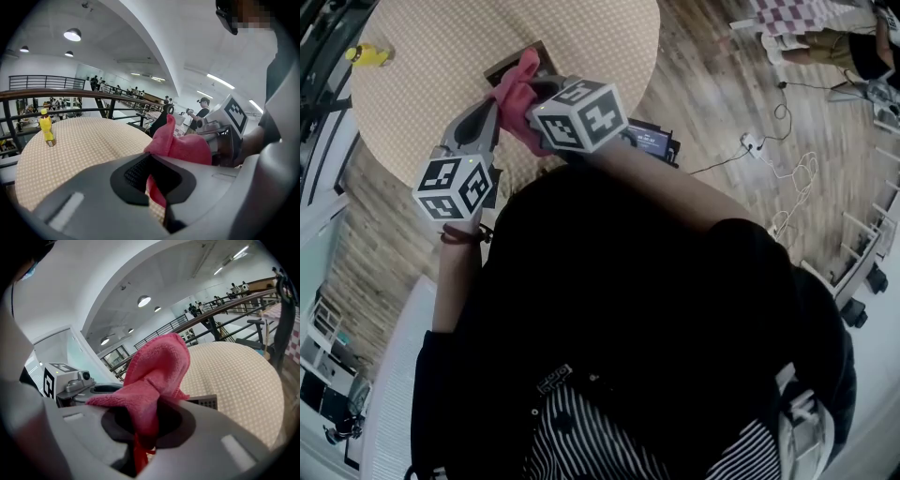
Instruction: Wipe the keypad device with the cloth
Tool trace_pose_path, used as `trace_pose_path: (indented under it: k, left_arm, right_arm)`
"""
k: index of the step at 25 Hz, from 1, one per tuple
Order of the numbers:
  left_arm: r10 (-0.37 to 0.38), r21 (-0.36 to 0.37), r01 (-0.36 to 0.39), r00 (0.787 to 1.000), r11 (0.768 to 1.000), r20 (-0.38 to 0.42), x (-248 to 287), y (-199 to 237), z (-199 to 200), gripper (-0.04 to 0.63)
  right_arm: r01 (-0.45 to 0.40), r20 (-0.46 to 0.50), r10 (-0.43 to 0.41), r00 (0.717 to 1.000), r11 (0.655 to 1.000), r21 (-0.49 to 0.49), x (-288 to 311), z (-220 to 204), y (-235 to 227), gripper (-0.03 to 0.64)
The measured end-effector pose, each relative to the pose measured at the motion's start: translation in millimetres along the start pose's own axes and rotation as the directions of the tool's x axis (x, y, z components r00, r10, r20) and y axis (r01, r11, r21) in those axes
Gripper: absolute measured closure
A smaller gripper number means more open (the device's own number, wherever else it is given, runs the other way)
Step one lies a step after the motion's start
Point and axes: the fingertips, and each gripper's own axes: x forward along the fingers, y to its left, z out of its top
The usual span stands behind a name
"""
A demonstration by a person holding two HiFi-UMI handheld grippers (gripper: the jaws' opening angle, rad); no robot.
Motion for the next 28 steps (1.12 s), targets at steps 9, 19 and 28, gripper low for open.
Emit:
trace_pose_path:
  k: [9,19,28]
  left_arm:
    - [-0.184,0.031,0.186,0.980,0.982,-0.072,30.4,13.1,-10.4,0.595]
    - [-0.159,0.077,0.177,0.966,0.981,-0.203,79.8,14.9,-12.7,0.595]
    - [-0.119,0.050,0.135,0.961,0.990,-0.251,88.0,34.5,-22.1,0.594]
  right_arm:
    - [0.148,-0.009,-0.148,0.989,0.987,0.054,14.0,-7.9,-30.0,0.554]
    - [0.116,-0.030,-0.112,0.993,0.978,0.171,19.8,-24.4,-73.4,0.554]
    - [0.062,-0.054,-0.054,0.997,0.984,0.166,43.1,-17.1,-87.0,0.554]
